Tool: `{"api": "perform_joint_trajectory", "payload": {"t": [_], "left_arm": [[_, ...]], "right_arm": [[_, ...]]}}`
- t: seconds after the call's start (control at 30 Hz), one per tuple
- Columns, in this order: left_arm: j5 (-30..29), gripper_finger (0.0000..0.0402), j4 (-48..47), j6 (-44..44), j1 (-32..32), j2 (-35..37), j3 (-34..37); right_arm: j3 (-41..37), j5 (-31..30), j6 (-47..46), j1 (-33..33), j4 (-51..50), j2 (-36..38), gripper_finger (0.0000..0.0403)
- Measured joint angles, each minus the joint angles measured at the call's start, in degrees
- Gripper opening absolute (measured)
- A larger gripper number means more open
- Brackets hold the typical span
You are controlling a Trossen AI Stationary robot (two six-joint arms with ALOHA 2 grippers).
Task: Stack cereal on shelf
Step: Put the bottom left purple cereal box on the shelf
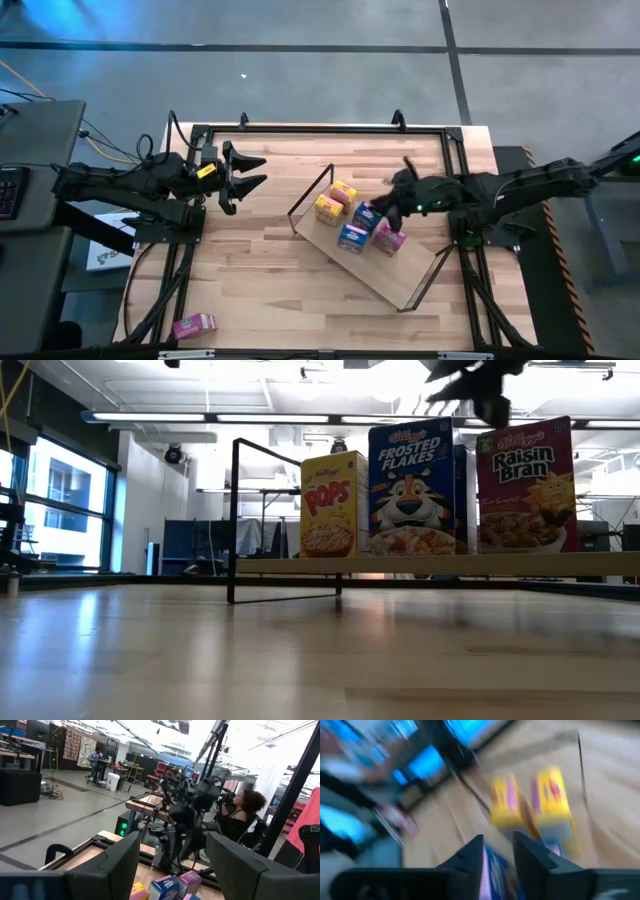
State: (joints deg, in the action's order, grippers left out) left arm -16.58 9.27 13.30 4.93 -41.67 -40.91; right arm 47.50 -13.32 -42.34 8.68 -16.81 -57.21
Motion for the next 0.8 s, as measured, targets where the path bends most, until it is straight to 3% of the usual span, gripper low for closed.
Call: {"api": "perform_joint_trajectory", "payload": {"t": [0.17, 0.3, 0.5, 0.8], "left_arm": [[-0.02, 0.0220, 1.31, 0.09, 0.00, 0.00, 0.00], [-0.02, 0.0220, 1.74, 2.47, 0.02, 0.00, 0.00], [-0.02, 0.0220, 1.56, 3.10, 0.02, -0.26, 0.00], [-0.04, 0.0220, 1.32, 3.08, 0.00, -0.22, 0.00]], "right_arm": [[-8.89, -0.10, 8.33, -3.26, 26.74, 3.62, 0.0015], [-12.33, 1.74, 14.32, -5.56, 37.36, 3.95, 0.0013], [-12.74, 11.98, 20.61, -7.31, 38.85, 3.95, 0.0003], [-12.74, 12.76, 22.90, -7.31, 40.17, 3.95, 0.0001]]}}
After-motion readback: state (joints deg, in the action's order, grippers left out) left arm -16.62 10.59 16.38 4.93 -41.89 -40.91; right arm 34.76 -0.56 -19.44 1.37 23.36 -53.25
